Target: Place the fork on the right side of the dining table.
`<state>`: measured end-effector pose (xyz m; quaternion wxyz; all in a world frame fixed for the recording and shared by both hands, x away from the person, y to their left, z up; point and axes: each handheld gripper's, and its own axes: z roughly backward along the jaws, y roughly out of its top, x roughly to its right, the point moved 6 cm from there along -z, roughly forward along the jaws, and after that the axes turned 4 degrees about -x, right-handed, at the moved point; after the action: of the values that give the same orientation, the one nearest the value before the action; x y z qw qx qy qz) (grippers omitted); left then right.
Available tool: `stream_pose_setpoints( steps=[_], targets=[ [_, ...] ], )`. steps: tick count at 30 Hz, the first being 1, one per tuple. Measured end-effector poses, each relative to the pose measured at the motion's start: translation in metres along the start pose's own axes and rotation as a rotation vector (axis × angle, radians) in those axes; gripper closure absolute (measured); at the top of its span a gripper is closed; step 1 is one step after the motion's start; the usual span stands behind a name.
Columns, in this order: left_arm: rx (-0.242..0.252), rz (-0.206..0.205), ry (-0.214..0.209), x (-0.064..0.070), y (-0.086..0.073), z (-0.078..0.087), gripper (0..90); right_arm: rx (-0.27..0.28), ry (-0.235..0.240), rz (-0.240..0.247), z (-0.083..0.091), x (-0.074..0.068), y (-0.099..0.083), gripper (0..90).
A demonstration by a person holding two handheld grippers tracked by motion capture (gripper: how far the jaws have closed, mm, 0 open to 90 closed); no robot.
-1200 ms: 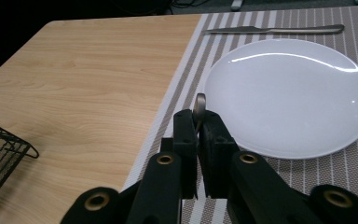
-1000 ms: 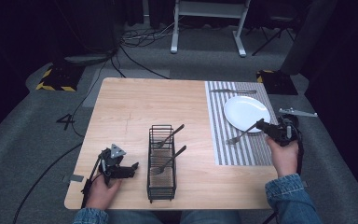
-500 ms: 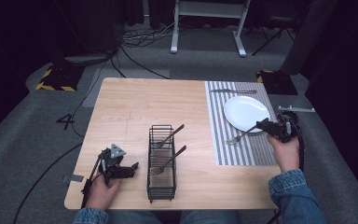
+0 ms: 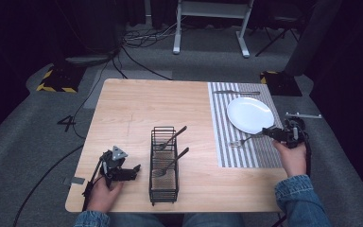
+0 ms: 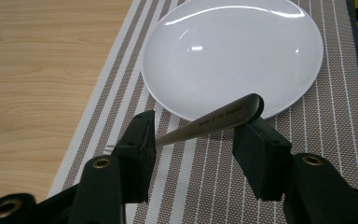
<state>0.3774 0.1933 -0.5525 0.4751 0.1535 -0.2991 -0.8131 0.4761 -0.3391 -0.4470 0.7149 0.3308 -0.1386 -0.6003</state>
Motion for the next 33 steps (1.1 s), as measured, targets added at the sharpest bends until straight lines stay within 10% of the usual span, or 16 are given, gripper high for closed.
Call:
stream_pose_setpoints(
  steps=[33],
  targets=[
    [0.000, 0.000, 0.000, 0.000, 0.000, 0.000, 13.0, -0.023, -0.038, -0.070, -0.010, 0.034, -0.016, 46.9]
  ],
)
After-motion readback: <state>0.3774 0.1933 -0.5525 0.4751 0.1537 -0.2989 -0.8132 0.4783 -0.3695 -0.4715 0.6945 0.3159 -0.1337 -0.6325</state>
